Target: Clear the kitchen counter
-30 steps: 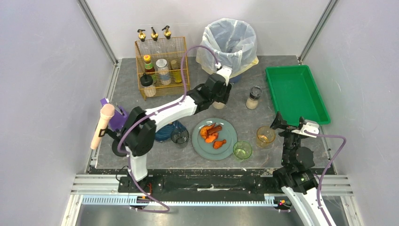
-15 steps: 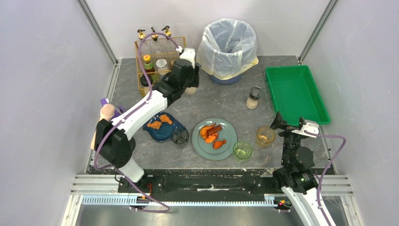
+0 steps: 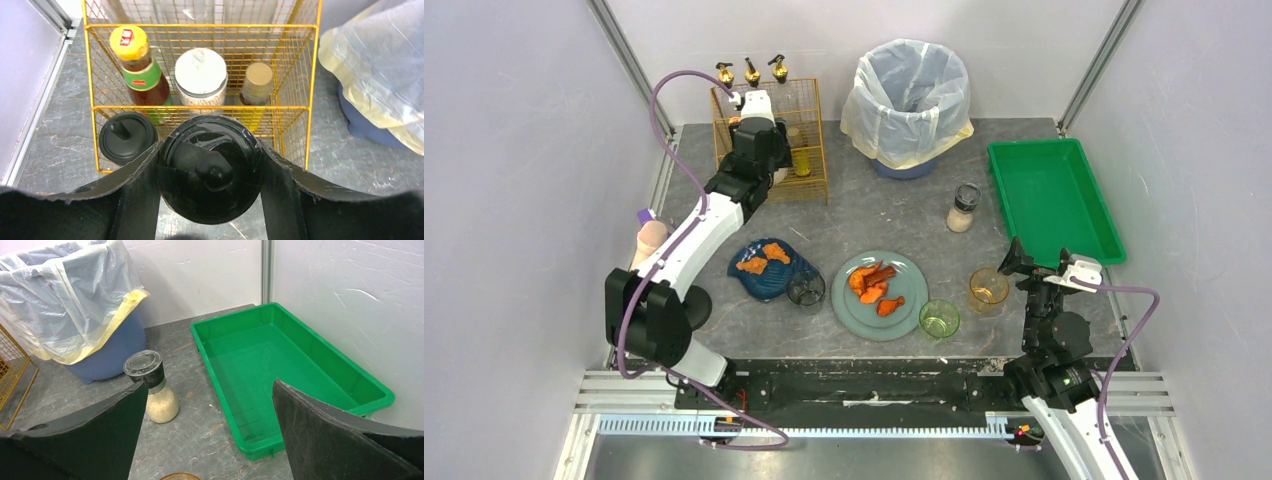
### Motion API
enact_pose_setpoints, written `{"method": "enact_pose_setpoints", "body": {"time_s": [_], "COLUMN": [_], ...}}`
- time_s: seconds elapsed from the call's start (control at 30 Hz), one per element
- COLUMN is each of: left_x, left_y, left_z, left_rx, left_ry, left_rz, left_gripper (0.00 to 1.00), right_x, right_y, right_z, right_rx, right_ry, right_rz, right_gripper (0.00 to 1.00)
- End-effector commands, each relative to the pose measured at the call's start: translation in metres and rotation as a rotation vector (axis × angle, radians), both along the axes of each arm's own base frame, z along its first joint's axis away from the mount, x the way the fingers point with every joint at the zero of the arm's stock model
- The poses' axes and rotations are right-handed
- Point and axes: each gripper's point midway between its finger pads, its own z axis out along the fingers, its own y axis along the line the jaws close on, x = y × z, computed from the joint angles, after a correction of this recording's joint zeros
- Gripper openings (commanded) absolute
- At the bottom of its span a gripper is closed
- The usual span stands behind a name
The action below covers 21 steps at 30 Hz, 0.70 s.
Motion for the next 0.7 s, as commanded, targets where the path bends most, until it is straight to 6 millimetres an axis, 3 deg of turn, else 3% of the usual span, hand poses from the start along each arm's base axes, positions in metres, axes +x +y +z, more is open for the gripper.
{"method": "enact_pose_setpoints", "body": {"time_s": [0.0,0.23,0.67], "left_x": [0.019,0.034,0.040], "left_y": [0.016,0.024,0.027], "left_z": [0.052,0.033,-0.034], "left_rx": [-0.108,-0.099,-0.094], "left_ry": [-0.215,-0.200,-0.106], "left_rz": [0.079,0.108,0.130], "left_gripper": [0.14,0.14,0.14], "right_x": [-0.027,-0.027,-0.027], "right_y": [-0.012,-0.012,-0.012], "right_z": [0.043,0.042,0.042], "right_rx": [0.080,0.078,0.078], "right_ry": [-0.190,-0.190,-0.191], "right_rz": [-0.005,-0.007,-0.009], "right_gripper": [0.98,0.98,0.98]}}
